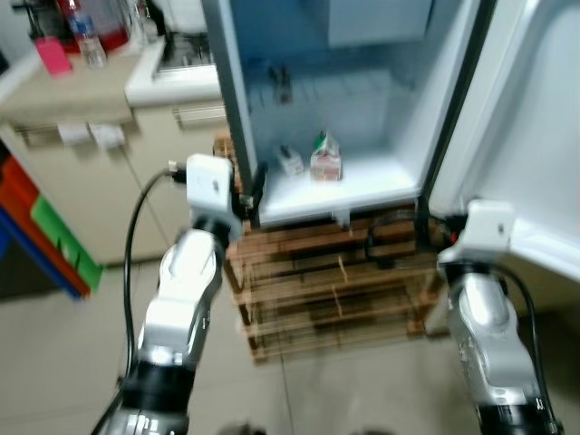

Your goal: Restocking fridge

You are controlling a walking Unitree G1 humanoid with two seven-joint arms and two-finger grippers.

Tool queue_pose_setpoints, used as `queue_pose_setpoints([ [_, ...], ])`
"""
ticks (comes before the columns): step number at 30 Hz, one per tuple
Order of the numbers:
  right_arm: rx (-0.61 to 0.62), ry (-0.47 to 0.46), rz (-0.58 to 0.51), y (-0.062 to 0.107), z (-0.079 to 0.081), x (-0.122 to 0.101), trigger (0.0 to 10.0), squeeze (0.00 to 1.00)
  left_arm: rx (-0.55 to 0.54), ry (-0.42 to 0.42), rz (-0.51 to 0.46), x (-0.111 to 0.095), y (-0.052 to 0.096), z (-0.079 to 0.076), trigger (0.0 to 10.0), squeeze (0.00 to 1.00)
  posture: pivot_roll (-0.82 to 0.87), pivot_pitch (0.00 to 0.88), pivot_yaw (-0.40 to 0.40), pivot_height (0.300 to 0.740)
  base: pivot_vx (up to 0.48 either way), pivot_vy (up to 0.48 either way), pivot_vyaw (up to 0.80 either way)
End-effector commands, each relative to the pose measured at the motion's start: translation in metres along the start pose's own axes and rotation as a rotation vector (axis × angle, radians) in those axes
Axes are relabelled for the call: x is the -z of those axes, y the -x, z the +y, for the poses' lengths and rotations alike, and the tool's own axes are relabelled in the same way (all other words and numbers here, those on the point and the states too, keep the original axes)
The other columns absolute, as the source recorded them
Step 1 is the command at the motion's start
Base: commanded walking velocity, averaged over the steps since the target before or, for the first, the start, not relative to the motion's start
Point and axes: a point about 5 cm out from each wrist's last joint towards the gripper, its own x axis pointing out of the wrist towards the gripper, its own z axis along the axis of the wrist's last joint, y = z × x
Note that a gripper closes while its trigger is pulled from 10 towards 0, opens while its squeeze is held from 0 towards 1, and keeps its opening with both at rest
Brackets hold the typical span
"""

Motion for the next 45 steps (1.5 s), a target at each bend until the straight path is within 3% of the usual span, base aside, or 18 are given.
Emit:
queue_pose_setpoints([
  [1, -0.014, -0.007, 0.032, -0.001, 0.001, 0.005, 10.0, 0.0, -0.023, 0.004, -0.011, -0.003, -0.006, 0.0, 10.0, 0.0, -0.12, 0.0, 0.046, 0.74, 0.0, 0.0, 0.0],
  [19, -0.044, 0.0, 0.102, 0.0, 0.008, 0.016, 10.0, 0.0, -0.048, 0.04, -0.017, 0.004, -0.007, -0.002, 10.0, 0.0, -0.13, 0.0, 0.044, 0.74, -0.041, -0.056, 0.0],
  [37, -0.011, 0.05, 0.13, 0.014, -0.002, 0.022, 10.0, 0.0, -0.026, 0.038, -0.032, 0.005, -0.005, -0.005, 10.0, 0.0, -0.16, 0.0, 0.058, 0.74, 0.0, -0.456, 0.75],
  [45, -0.025, 0.05, 0.13, 0.017, -0.001, 0.023, 10.0, 0.0, -0.024, 0.051, -0.046, 0.005, -0.003, -0.005, 10.0, 0.0, -0.16, 0.0, 0.053, 0.74, 0.0, -0.056, 0.0],
])
